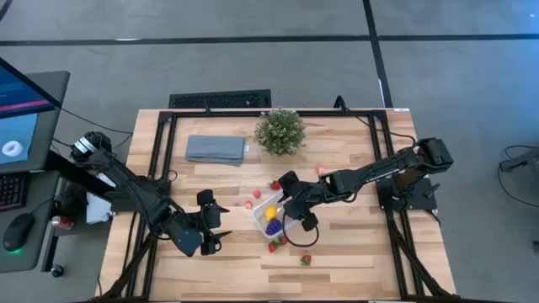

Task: Pick and placing Produce into tupperware
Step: Put the bottom peach into the transparent bin

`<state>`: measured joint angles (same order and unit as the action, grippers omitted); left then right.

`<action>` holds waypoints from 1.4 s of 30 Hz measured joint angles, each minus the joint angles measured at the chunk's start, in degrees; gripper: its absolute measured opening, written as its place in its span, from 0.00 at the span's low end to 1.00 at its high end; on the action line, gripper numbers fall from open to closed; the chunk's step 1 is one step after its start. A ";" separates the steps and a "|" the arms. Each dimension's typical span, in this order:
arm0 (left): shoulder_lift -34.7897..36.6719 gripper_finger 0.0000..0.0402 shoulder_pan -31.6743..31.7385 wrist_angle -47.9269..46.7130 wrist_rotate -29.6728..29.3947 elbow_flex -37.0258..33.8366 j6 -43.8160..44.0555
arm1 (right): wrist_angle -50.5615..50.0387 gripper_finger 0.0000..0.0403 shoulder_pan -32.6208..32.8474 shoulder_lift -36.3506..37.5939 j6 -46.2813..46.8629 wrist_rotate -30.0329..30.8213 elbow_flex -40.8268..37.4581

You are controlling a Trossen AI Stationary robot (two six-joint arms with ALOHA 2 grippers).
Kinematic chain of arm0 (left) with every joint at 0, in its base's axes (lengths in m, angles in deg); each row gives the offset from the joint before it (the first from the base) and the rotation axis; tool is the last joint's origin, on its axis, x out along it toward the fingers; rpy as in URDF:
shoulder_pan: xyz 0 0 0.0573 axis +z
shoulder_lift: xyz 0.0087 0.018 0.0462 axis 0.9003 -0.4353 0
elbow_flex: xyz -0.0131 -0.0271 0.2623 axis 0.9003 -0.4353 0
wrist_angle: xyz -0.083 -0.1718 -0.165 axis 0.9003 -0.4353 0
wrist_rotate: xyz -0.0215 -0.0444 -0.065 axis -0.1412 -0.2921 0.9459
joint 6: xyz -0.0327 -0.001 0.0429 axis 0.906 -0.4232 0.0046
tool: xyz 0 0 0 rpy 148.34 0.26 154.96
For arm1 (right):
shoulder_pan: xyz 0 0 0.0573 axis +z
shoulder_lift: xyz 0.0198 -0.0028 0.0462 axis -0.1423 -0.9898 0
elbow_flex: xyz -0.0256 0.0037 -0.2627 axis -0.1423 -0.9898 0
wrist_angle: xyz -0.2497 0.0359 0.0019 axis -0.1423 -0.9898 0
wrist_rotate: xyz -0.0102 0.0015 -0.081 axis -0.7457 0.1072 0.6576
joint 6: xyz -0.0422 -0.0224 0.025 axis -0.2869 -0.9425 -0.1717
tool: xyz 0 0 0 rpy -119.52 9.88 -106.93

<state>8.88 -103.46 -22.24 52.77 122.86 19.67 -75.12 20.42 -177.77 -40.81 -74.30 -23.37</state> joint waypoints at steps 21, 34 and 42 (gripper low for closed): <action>-0.02 0.73 0.28 11.41 -14.68 -16.15 -7.61 | -9.62 0.59 6.88 26.53 19.31 -0.98 -5.58; -0.02 0.73 4.57 33.39 -14.98 -26.70 -14.40 | 4.65 0.52 18.82 42.39 30.00 14.03 -24.87; -0.02 0.73 7.68 41.48 -9.79 -28.50 -17.26 | 13.80 0.44 24.19 48.53 29.89 22.61 -35.77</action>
<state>8.86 -95.79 19.24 42.98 94.36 2.42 -61.32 44.60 -129.24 -10.91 -51.69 -59.14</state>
